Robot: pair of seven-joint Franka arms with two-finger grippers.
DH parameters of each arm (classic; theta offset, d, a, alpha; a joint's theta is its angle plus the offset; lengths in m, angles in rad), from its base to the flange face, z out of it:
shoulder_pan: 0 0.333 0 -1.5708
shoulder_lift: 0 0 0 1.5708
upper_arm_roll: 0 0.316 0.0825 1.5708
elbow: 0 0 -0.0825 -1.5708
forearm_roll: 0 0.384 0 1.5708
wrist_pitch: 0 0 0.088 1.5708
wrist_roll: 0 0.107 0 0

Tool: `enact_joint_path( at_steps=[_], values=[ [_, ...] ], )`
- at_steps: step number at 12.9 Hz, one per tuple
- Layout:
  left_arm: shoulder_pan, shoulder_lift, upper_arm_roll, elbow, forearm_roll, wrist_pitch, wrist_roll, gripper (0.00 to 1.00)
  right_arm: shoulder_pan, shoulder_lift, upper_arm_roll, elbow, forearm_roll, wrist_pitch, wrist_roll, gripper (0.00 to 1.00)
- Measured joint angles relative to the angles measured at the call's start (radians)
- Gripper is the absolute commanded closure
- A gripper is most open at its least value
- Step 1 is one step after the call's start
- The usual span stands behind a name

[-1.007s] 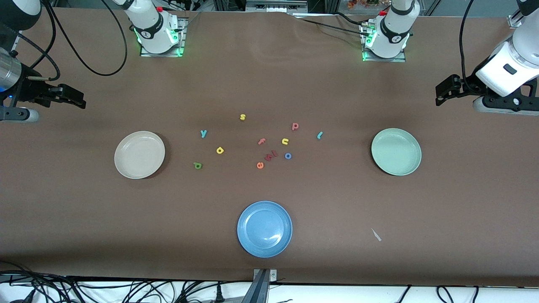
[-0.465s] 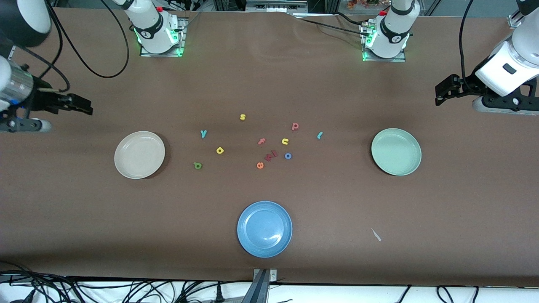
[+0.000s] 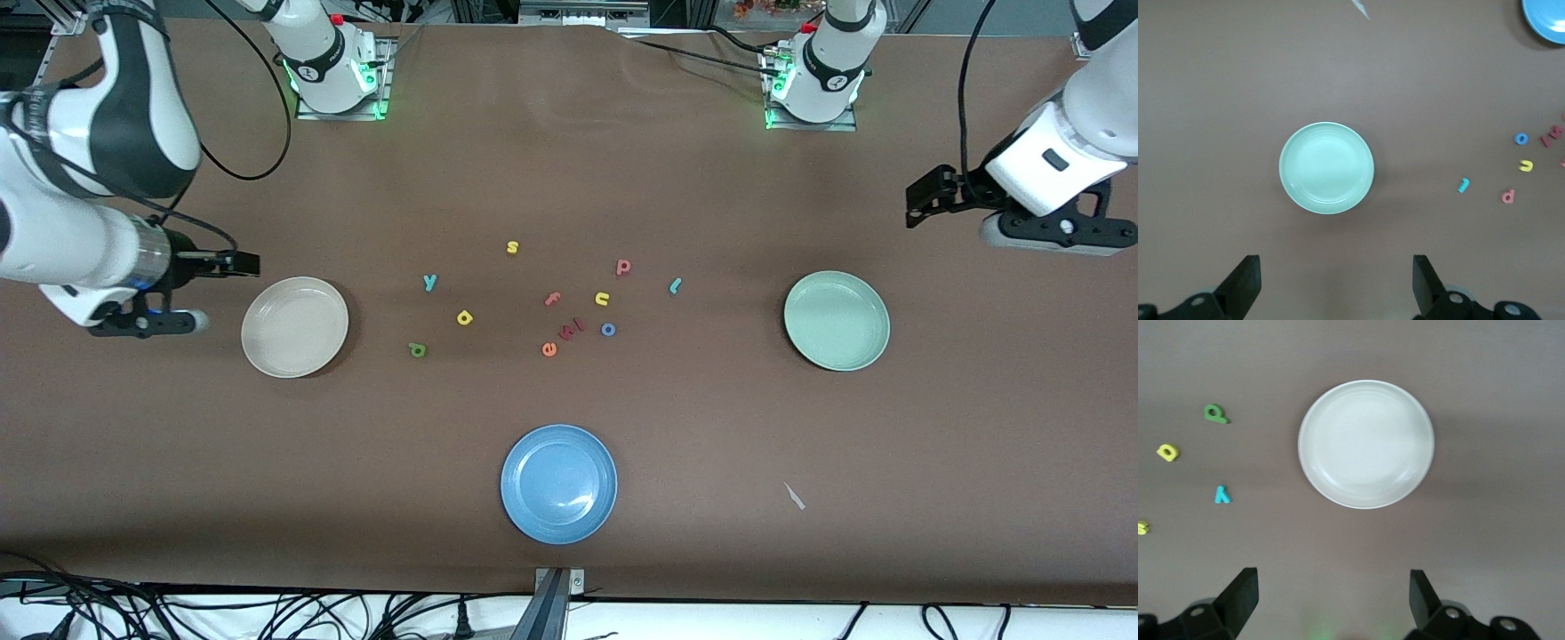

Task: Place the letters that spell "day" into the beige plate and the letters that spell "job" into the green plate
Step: 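Reach both grippers to the letters and grasp the cyan y with the right gripper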

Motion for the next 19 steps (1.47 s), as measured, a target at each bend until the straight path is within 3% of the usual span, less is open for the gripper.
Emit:
enact_joint_path(
  at_steps=[3,8,12,15,19],
  values=[
    [-0.021,0.009,-0.043,0.002,-0.001,-0.035,0.0,0.0,0.035,0.035,0.014,-0.076,0.071,0.148,0.056,0.0],
    [-0.098,0.112,-0.103,0.001,-0.02,-0.066,-0.013,0.0,0.046,0.001,0.163,-0.37,0.08,0.531,0.248,0.0],
    [-0.218,0.232,-0.109,0.003,-0.023,0.017,-0.154,0.0,0.051,-0.01,0.235,-0.614,0.08,0.862,0.314,0.0],
    [-0.292,0.323,-0.11,0.001,-0.023,0.119,-0.257,0.0,0.074,0.033,0.245,-0.646,0.08,0.959,0.36,0.0],
    [-0.401,0.411,-0.111,-0.019,-0.023,0.248,-0.438,0.0,0.1,0.111,0.245,-0.64,0.08,0.99,0.412,0.02]
  ],
)
